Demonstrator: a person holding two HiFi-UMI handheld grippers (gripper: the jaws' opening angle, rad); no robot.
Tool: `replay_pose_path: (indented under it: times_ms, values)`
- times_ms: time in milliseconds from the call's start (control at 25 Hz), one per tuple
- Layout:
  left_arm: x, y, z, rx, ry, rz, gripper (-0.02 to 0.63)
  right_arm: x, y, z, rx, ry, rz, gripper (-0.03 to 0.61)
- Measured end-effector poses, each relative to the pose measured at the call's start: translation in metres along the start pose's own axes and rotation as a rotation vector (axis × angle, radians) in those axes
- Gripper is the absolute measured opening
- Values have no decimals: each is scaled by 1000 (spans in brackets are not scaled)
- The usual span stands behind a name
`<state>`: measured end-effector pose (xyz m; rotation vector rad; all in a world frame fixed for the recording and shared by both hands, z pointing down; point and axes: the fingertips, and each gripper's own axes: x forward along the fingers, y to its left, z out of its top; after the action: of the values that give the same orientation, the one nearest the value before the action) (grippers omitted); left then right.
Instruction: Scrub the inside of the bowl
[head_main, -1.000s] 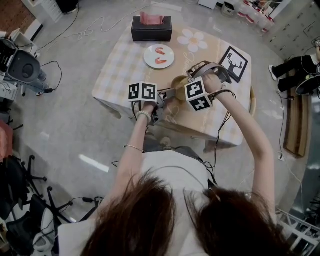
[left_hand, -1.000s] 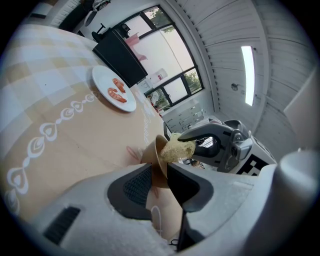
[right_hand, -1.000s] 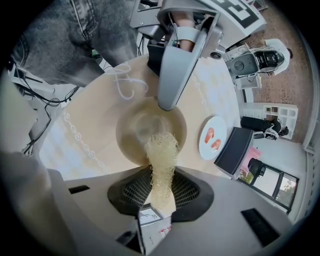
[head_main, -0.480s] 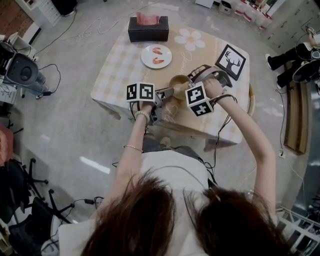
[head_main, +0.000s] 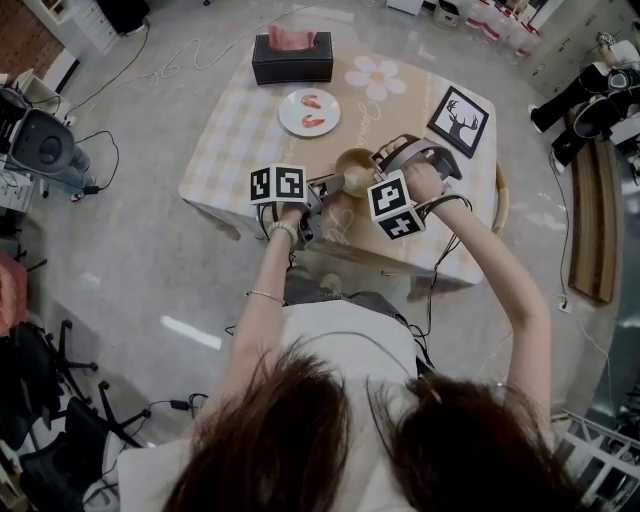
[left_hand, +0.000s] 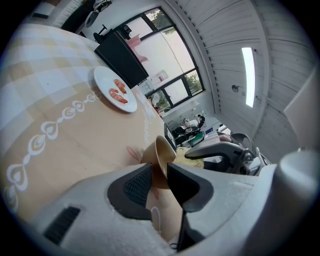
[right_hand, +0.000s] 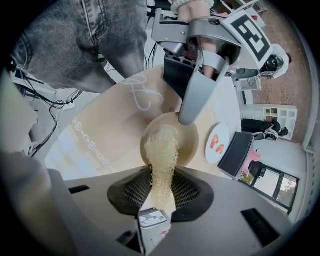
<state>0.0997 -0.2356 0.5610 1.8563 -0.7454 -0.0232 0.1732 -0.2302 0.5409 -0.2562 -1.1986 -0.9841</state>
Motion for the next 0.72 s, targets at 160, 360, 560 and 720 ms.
replay_pose_path:
  times_ms: [160, 360, 560, 720]
  values:
    - [0, 0, 0, 1, -6, 2, 95, -1, 2, 4, -3, 0, -5, 95]
    - [0, 0, 0, -1, -14, 2, 95, -5, 3, 8, -14, -2, -6, 95]
    - [-1, 0, 1, -1, -21, 8, 95, -6, 0, 16, -13, -22, -9, 95]
    - [-2, 0, 1, -11, -32, 1, 89, -6, -6, 23, -2, -41, -17, 95]
